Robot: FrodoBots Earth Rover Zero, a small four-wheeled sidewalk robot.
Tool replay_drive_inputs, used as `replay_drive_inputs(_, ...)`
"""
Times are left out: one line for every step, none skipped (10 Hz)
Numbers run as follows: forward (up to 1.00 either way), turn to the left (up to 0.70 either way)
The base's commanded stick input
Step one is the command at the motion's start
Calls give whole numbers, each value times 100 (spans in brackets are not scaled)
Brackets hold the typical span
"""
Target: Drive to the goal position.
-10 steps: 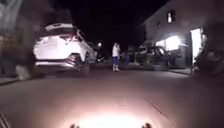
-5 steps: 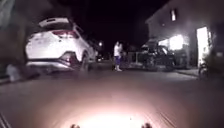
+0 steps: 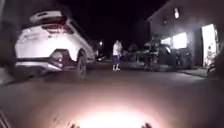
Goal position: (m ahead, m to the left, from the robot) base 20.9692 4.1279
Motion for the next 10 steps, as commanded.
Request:
replay_drive_inputs(85, 0)
replay_drive_inputs(85, 0)
replay_drive_inputs(85, 0)
replay_drive_inputs(85, 0)
replay_drive_inputs(85, 0)
replay_drive_inputs(85, 0)
replay_drive_inputs(85, 0)
replay_drive_inputs(85, 0)
replay_drive_inputs(85, 0)
replay_drive_inputs(85, 0)
